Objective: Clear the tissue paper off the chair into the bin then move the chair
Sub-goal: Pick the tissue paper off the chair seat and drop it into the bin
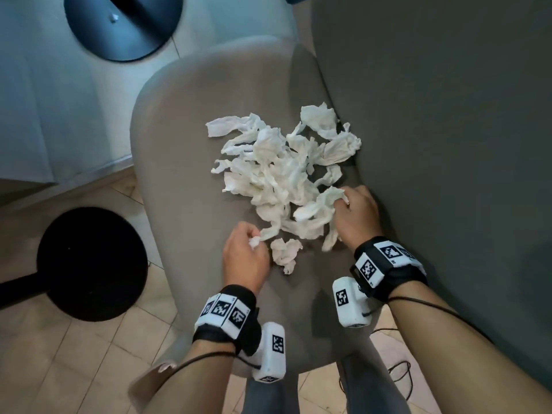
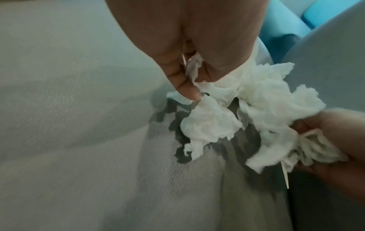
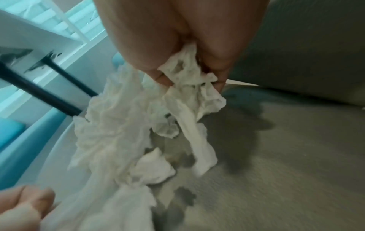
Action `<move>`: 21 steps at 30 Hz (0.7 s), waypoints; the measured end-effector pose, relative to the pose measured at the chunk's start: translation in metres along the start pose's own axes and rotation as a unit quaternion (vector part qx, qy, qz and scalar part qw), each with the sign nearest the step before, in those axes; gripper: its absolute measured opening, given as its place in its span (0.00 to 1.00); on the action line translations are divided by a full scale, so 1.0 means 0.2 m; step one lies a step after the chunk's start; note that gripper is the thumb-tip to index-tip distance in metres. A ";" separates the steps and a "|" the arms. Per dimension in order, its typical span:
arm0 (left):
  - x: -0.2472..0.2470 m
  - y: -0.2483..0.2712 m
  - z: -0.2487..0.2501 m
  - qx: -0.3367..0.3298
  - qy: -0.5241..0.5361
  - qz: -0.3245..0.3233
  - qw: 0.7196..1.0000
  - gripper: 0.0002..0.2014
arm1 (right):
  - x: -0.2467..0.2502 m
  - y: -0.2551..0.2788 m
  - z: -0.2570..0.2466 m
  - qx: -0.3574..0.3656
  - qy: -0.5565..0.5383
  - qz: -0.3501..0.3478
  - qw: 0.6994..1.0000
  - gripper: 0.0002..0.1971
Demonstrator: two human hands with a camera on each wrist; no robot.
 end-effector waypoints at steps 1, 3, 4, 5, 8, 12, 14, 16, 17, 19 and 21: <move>0.03 0.00 0.02 -0.004 0.008 0.005 1.000 0.11 | 0.02 0.00 0.00 -0.015 -0.014 0.004 1.000 0.14; 0.06 0.01 0.09 -0.034 0.026 0.006 0.999 0.15 | 0.05 0.01 0.00 -0.041 -0.044 0.014 0.998 0.13; 0.06 0.01 0.13 -0.053 0.028 0.003 0.998 0.16 | 0.06 0.02 0.00 -0.054 -0.063 0.013 0.996 0.15; 0.06 0.01 0.17 -0.069 0.026 -0.003 0.997 0.16 | 0.06 0.02 0.00 -0.064 -0.081 0.011 0.995 0.18; 0.01 -0.01 0.23 -0.087 -0.010 -0.034 0.996 0.17 | 0.07 0.05 0.01 -0.083 -0.103 0.010 0.991 0.30; -0.08 -0.06 0.20 -0.089 -0.068 -0.064 0.992 0.22 | 0.06 0.06 0.03 -0.057 -0.095 0.022 0.994 0.17; -0.12 -0.09 0.15 -0.077 -0.092 -0.069 0.990 0.19 | 0.05 0.06 0.03 -0.054 -0.096 0.012 0.994 0.07; -0.15 -0.11 0.11 -0.076 -0.112 -0.064 0.989 0.13 | 0.03 0.05 0.03 -0.021 -0.081 -0.002 0.997 0.11; -0.14 -0.11 0.10 -0.083 -0.109 -0.056 0.989 0.11 | 0.02 0.04 0.02 0.001 -0.063 -0.014 0.998 0.14; -0.12 -0.09 0.10 -0.092 -0.091 -0.038 0.991 0.11 | -0.02 0.03 0.01 0.036 -0.018 -0.043 0.998 0.22; -0.07 -0.07 0.10 -0.097 -0.088 -0.019 0.991 0.10 | -0.06 0.02 0.01 0.059 0.019 -0.066 0.996 0.27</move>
Point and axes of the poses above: each hand's wrist, its own y-axis away from the middle knuckle, its own x-axis out of the back of the hand, z = x × y, the point moved 2 cm from there along -y, towards the middle knuckle
